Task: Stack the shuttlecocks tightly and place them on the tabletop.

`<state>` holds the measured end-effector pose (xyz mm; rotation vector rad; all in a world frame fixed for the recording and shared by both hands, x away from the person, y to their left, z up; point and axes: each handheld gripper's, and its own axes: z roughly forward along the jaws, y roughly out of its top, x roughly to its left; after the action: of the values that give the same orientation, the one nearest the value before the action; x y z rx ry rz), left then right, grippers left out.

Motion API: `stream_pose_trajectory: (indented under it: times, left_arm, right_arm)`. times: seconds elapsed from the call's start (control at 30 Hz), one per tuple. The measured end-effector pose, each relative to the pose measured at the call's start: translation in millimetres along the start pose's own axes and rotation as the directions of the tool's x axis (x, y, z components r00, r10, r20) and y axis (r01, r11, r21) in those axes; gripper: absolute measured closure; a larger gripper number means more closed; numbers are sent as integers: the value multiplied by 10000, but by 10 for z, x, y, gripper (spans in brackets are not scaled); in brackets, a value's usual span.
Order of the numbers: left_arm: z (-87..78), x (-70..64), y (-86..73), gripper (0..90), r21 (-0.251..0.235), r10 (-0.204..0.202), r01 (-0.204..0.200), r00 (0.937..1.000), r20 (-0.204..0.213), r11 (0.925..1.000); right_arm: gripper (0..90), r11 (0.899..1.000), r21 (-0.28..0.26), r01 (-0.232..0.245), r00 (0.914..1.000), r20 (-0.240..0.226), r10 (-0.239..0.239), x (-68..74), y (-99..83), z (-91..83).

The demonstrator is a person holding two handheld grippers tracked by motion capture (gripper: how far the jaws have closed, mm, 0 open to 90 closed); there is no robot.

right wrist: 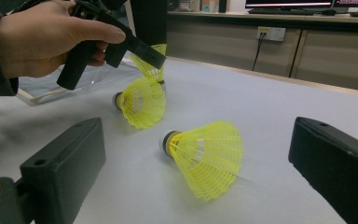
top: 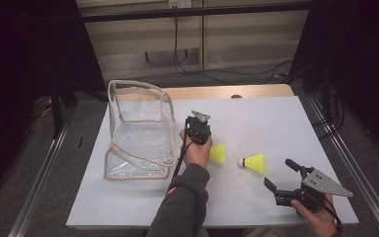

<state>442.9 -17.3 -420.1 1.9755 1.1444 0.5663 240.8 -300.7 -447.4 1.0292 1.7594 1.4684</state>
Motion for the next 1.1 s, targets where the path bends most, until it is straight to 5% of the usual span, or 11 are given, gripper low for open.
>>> stream_pose_trajectory:
  times: [0.53,0.87,1.1]
  left_arm:
    - [-130,48,-4,874,855,626,-565,9955,-709,9947]
    - [-80,-28,24,751,422,67,-76,9997,226,9991]
    - [-93,-66,131,685,286,25,-42,9983,577,9996]
  right_arm:
    - [32,10000,42,51,10000,-26,-51,12,2,4]
    - [32,10000,37,63,10000,-36,-63,7,-1,9]
    - [32,10000,67,45,10000,-33,-45,5,1,6]
